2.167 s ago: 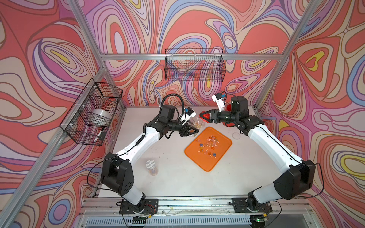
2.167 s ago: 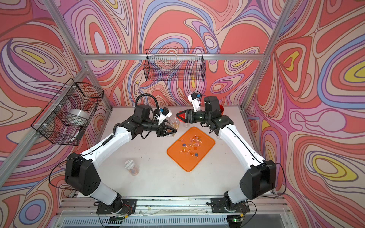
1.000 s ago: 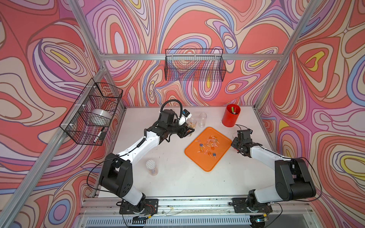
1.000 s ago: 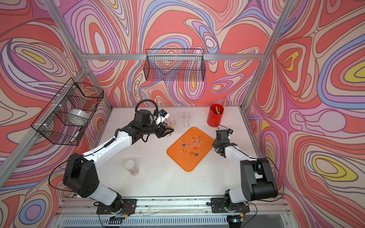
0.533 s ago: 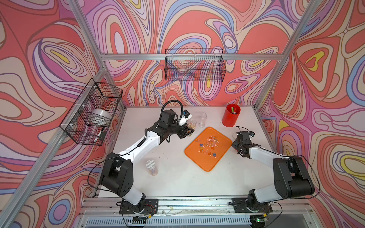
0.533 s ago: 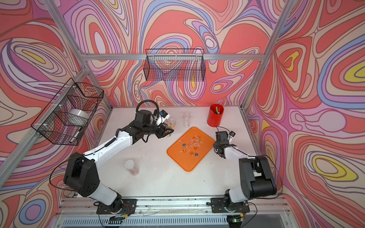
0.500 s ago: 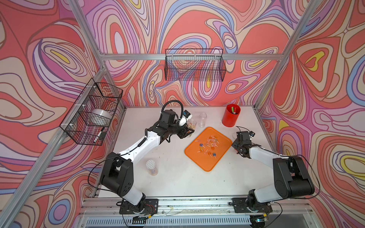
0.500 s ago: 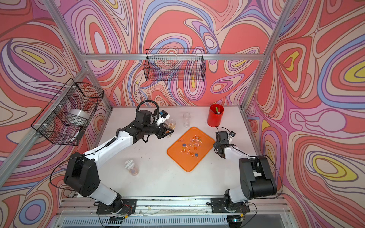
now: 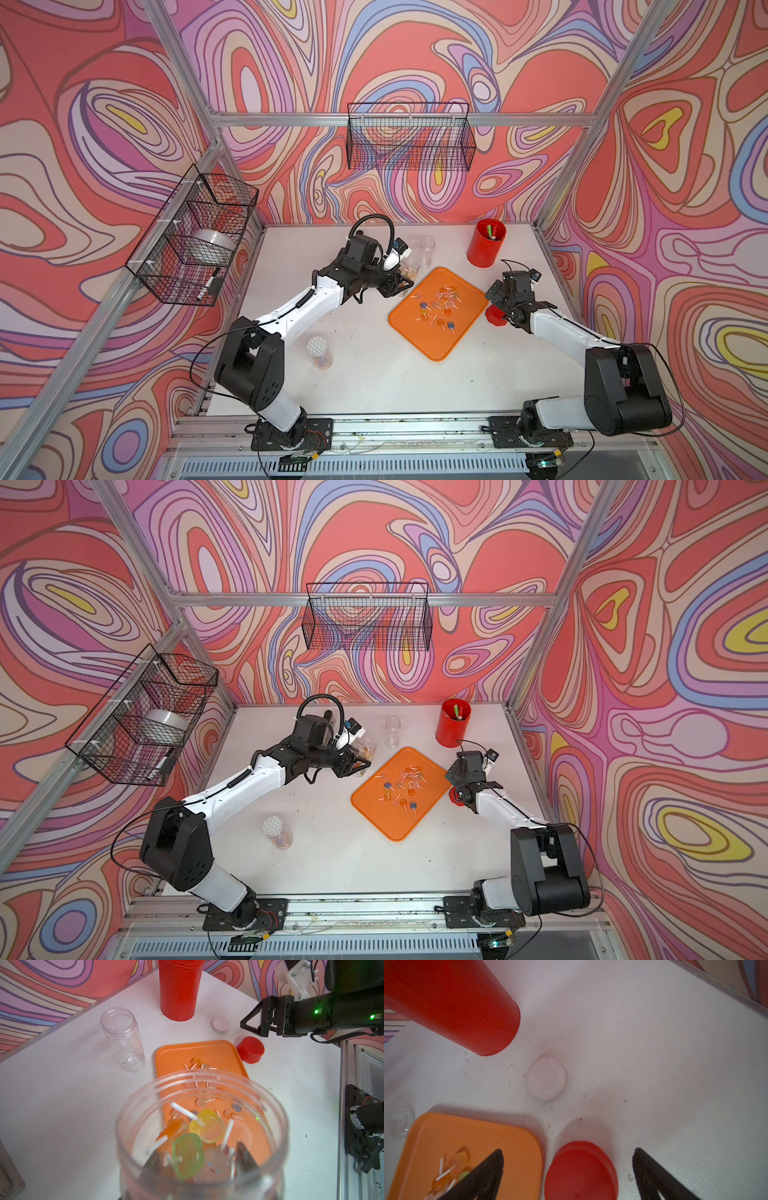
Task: Pour the candies out of the jar
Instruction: 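Place the lid at the center of the board, then pour the candies out of the jar onto the tray.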
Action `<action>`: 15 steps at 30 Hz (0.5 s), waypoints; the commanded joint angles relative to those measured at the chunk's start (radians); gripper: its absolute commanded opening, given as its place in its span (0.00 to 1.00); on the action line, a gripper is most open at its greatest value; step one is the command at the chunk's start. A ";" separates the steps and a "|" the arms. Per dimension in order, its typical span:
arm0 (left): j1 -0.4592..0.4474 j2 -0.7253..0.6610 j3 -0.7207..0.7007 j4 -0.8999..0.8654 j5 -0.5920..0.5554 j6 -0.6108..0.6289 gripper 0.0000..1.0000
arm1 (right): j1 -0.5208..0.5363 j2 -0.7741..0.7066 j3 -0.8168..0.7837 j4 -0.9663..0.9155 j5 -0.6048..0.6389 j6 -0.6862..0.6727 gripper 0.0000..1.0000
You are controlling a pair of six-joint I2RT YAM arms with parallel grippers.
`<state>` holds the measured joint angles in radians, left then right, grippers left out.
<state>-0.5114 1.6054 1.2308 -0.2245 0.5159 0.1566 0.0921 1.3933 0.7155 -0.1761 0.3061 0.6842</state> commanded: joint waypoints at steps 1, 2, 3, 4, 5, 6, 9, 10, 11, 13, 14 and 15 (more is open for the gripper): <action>-0.006 0.012 0.040 -0.021 -0.007 0.007 0.00 | -0.004 -0.027 0.039 -0.021 -0.034 -0.042 0.98; -0.006 0.014 0.045 -0.029 -0.007 0.010 0.00 | -0.004 -0.032 0.050 -0.023 -0.041 -0.055 0.98; -0.006 0.016 0.049 -0.033 -0.009 0.012 0.00 | -0.005 -0.036 0.059 -0.026 -0.041 -0.061 0.98; -0.007 0.019 0.055 -0.046 -0.009 0.014 0.00 | -0.005 -0.040 0.070 -0.025 -0.038 -0.060 0.98; -0.008 0.020 0.060 -0.071 -0.009 0.015 0.00 | -0.005 -0.049 0.077 -0.007 -0.051 -0.067 0.98; -0.011 0.024 0.067 -0.081 -0.010 0.019 0.00 | -0.004 -0.055 0.078 0.018 -0.070 -0.074 0.98; -0.028 0.039 0.092 -0.137 -0.026 0.037 0.00 | -0.004 -0.082 0.084 0.091 -0.110 -0.086 0.98; -0.037 0.046 0.104 -0.160 -0.031 0.049 0.00 | -0.004 -0.085 0.092 0.107 -0.116 -0.087 0.98; -0.046 0.054 0.115 -0.185 -0.040 0.058 0.00 | -0.004 -0.083 0.099 0.119 -0.123 -0.092 0.98; -0.065 0.077 0.143 -0.236 -0.044 0.077 0.00 | -0.004 -0.081 0.108 0.135 -0.134 -0.097 0.98; -0.077 0.092 0.161 -0.269 -0.040 0.086 0.00 | -0.004 -0.080 0.106 0.150 -0.143 -0.100 0.98; -0.088 0.105 0.180 -0.301 -0.035 0.097 0.00 | -0.003 -0.080 0.102 0.162 -0.153 -0.100 0.98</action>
<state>-0.5728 1.6794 1.3579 -0.4099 0.4774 0.2001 0.0917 1.3258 0.8062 -0.0677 0.1905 0.6060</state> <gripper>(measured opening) 0.470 0.982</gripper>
